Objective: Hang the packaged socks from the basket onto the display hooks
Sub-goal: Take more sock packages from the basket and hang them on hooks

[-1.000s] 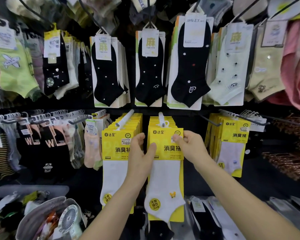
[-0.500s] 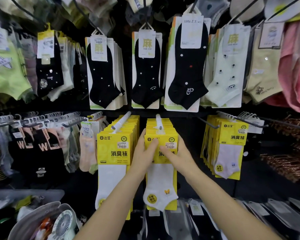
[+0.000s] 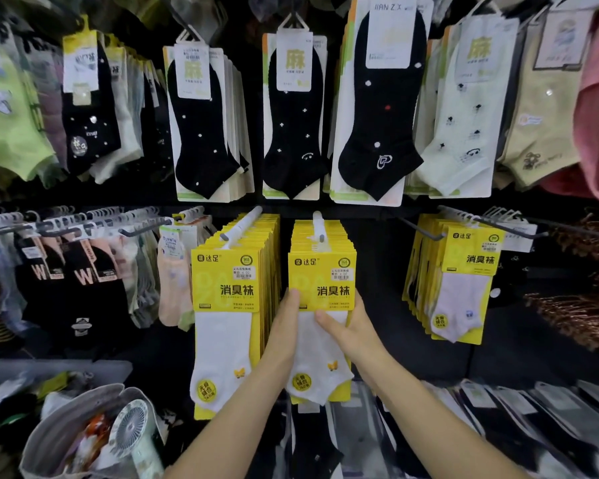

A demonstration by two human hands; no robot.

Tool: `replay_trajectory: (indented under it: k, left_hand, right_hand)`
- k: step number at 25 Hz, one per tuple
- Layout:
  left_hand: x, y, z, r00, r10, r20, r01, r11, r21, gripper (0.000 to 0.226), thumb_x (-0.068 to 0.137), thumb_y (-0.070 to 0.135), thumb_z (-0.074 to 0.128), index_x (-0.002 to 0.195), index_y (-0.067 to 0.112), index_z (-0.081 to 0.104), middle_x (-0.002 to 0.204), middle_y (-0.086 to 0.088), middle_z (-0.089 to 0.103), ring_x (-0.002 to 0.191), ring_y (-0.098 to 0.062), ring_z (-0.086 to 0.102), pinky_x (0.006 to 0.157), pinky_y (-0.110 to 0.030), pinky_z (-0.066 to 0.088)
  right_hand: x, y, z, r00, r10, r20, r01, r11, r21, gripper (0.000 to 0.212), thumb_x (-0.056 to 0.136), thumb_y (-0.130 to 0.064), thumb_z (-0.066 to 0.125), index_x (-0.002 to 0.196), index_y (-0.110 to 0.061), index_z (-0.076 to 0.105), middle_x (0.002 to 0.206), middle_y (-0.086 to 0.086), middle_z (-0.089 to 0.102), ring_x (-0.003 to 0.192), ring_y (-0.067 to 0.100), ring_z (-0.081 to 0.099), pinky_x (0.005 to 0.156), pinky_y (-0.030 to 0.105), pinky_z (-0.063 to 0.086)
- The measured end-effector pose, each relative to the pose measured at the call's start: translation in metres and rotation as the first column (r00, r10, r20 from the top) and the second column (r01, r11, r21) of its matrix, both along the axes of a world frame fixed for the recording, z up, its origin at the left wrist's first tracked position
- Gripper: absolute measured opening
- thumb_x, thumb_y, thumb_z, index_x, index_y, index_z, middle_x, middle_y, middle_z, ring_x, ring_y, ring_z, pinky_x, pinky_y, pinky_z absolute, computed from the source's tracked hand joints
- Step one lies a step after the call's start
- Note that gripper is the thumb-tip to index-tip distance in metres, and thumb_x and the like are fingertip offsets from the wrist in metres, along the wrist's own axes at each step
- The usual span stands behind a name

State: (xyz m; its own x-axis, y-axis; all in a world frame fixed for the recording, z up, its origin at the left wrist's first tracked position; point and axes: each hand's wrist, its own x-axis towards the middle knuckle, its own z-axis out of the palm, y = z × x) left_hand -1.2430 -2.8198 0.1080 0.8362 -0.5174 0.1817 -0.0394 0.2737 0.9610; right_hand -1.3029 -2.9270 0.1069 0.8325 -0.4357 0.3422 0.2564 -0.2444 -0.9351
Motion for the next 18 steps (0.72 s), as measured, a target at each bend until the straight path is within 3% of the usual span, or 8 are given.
replay_trajectory:
  k: [3,5,7,9,10,14,16,18]
  left_hand:
    - [-0.005,0.002,0.000,0.995,0.023,-0.092,-0.025,1.000,-0.017,0.044,0.094,0.054,0.035,0.113,0.028,0.066,0.111,0.000,0.070,0.104,-0.019,0.066,0.093,-0.038,0.051]
    - [-0.018,0.010,-0.018,0.995,0.090,-0.050,-0.089,0.996,0.023,0.041,0.096,0.050,0.032,0.117,0.034,0.063,0.120,0.008,0.065,0.113,-0.008,0.059,0.099,-0.029,0.046]
    - [-0.042,0.027,-0.053,0.992,0.125,0.002,-0.125,0.986,0.113,0.053,0.092,0.056,0.031,0.139,0.034,0.042,0.142,0.019,0.040,0.128,0.004,0.037,0.107,-0.021,0.031]
    - [-0.073,0.048,-0.101,0.997,0.073,-0.022,-0.064,0.960,0.274,0.076,0.082,0.067,0.031,0.148,0.037,0.009,0.141,0.030,0.014,0.129,0.008,0.015,0.106,-0.021,0.015]
    - [-0.089,0.058,-0.127,0.997,0.056,-0.053,-0.034,0.939,0.342,0.074,0.084,0.065,0.032,0.147,0.039,0.004,0.141,0.031,0.011,0.129,0.008,0.012,0.107,-0.021,0.013]
    - [-0.147,0.088,-0.220,0.979,0.090,-0.181,0.029,0.824,0.566,0.059,0.097,0.032,0.045,0.149,0.019,0.020,0.152,0.004,0.024,0.141,-0.014,0.024,0.114,-0.030,0.022]
    - [-0.168,0.097,-0.250,0.956,0.144,-0.257,0.050,0.780,0.624,0.051,0.097,0.021,0.048,0.144,0.011,0.031,0.150,-0.006,0.034,0.135,-0.021,0.035,0.107,-0.027,0.031]
    - [-0.183,0.100,-0.274,0.939,0.135,-0.317,0.123,0.727,0.675,0.048,0.097,0.018,0.048,0.142,0.010,0.035,0.147,-0.007,0.037,0.130,-0.020,0.040,0.092,-0.016,0.035]
  right_hand:
    - [-0.007,-0.004,0.002,0.998,0.042,-0.037,-0.043,0.999,-0.025,0.070,0.080,-0.014,0.071,0.138,-0.017,0.033,0.123,0.002,0.060,0.109,0.016,0.061,0.092,0.037,0.052]
    - [-0.023,-0.008,-0.012,0.995,0.016,-0.103,-0.022,0.998,-0.060,0.082,0.079,-0.023,0.072,0.145,-0.019,0.023,0.136,-0.002,0.051,0.122,0.014,0.052,0.101,0.041,0.045]
    - [-0.053,-0.010,-0.045,0.977,-0.016,-0.212,0.010,1.000,-0.030,0.096,0.075,-0.037,0.071,0.149,-0.022,0.012,0.151,-0.006,0.028,0.138,0.014,0.030,0.112,0.038,0.031]
    - [-0.096,-0.012,-0.096,0.944,0.010,-0.329,-0.010,1.000,0.002,0.097,0.072,-0.044,0.066,0.149,-0.023,0.011,0.153,-0.006,0.021,0.141,0.011,0.022,0.113,0.032,0.026]
    - [-0.121,-0.012,-0.126,0.916,0.019,-0.400,-0.009,1.000,0.027,0.091,0.075,-0.039,0.065,0.149,-0.022,0.015,0.152,-0.005,0.023,0.140,0.012,0.024,0.111,0.030,0.029]
    - [-0.210,0.000,-0.235,0.721,-0.031,-0.692,0.131,0.987,0.092,0.062,0.086,-0.011,0.063,0.141,-0.011,0.034,0.138,0.014,0.047,0.125,0.025,0.047,0.097,0.032,0.043]
    - [-0.236,0.014,-0.277,0.602,-0.032,-0.797,0.091,0.995,0.029,0.056,0.087,-0.015,0.064,0.137,-0.009,0.040,0.125,0.020,0.057,0.114,0.030,0.056,0.098,0.040,0.044]
    - [-0.245,0.027,-0.305,0.511,0.038,-0.859,0.056,0.995,0.077,0.061,0.087,-0.022,0.064,0.139,-0.009,0.037,0.136,0.016,0.050,0.124,0.029,0.049,0.103,0.034,0.040]
